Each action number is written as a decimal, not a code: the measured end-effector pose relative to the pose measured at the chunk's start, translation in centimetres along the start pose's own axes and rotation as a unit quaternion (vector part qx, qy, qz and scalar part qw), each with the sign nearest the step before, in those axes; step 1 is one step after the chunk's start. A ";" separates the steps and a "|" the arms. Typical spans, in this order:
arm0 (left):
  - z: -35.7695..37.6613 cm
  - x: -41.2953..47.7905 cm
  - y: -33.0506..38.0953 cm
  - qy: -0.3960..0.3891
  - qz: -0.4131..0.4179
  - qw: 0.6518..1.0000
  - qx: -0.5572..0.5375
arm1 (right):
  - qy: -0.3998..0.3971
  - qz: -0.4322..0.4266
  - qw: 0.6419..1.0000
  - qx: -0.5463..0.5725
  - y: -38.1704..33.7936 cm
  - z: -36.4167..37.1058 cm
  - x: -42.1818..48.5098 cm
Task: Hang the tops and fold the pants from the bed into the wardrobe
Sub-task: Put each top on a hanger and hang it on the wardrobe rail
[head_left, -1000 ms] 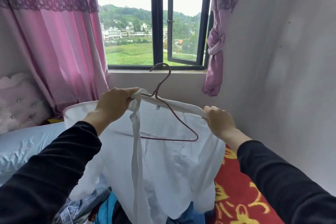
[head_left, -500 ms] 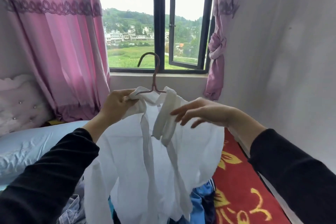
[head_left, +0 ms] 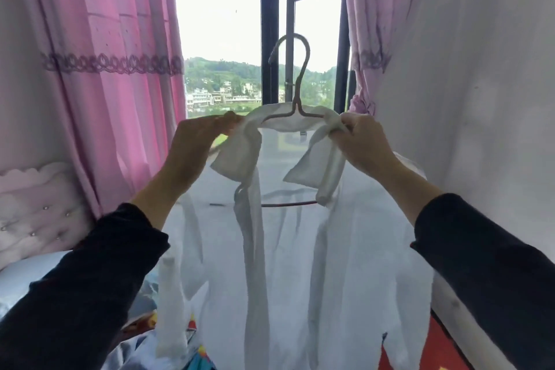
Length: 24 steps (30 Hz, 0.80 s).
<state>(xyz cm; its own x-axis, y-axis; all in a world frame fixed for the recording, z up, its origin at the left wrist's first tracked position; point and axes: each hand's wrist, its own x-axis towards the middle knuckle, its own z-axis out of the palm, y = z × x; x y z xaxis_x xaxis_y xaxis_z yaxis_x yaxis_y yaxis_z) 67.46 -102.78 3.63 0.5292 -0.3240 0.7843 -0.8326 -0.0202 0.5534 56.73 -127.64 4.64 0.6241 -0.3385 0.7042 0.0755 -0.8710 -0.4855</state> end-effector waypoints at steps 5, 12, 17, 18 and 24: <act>0.1 -0.5 -0.9 -0.150 -0.102 0.981 0.068 | -0.020 0.016 0.999 0.027 1.0 -0.9 0.5; 0.5 -0.3 -2.6 -0.076 -0.117 0.986 0.092 | 0.024 -0.103 0.994 0.010 0.4 -0.1 -0.7; 0.3 -0.2 -2.5 0.000 -0.110 0.992 0.054 | 0.219 -0.198 0.951 -0.087 -1.4 0.6 -1.3; 0.1 -0.3 -2.5 0.009 -0.100 0.994 0.053 | 0.218 -0.207 0.951 -0.069 -2.1 1.0 -1.8; -2.4 -1.4 -2.8 0.026 -0.066 0.995 0.071 | 0.054 -0.196 0.978 0.043 -4.7 1.0 -4.0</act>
<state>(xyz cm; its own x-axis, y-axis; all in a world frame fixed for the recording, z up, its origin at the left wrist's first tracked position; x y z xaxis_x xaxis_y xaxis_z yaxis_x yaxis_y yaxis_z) 69.43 -100.02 1.69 0.6403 -0.2609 0.7224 -0.7678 -0.1934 0.6107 54.63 -121.85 3.56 0.4492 -0.0242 0.8931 0.3613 -0.9094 -0.2063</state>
